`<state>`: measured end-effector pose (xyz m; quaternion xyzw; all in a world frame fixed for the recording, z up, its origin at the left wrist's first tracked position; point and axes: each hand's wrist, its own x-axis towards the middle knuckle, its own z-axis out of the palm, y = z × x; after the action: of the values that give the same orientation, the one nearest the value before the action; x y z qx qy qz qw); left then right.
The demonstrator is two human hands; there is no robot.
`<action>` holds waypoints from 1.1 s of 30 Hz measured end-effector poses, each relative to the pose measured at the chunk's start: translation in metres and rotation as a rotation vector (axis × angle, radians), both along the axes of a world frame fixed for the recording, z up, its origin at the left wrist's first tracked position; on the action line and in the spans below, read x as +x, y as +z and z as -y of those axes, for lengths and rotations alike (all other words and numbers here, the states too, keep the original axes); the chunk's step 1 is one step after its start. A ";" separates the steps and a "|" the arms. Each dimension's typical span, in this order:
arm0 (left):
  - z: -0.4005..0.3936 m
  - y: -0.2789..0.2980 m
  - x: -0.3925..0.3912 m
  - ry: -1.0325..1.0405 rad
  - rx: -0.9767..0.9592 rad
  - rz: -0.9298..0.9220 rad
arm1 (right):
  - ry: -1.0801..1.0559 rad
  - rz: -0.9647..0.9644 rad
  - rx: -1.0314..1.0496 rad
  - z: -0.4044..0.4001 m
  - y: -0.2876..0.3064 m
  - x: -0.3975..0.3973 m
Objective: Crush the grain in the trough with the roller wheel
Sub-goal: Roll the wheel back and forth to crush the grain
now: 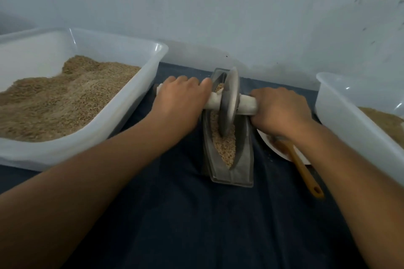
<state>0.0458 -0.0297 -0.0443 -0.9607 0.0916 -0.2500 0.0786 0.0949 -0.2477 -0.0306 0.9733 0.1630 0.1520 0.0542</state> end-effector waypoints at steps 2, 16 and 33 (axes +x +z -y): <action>0.002 0.002 0.015 0.013 -0.003 0.027 | -0.002 -0.098 0.007 0.000 0.004 0.013; -0.002 0.005 0.060 0.091 -0.037 0.026 | -0.031 -0.538 -0.042 -0.018 0.043 0.068; 0.003 -0.011 -0.037 -0.045 0.108 0.138 | -0.029 0.253 0.117 0.002 -0.021 -0.045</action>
<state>0.0086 -0.0324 -0.0554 -0.9332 0.1210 -0.3122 0.1308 0.0497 -0.2496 -0.0516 0.9502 0.1317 0.2817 0.0197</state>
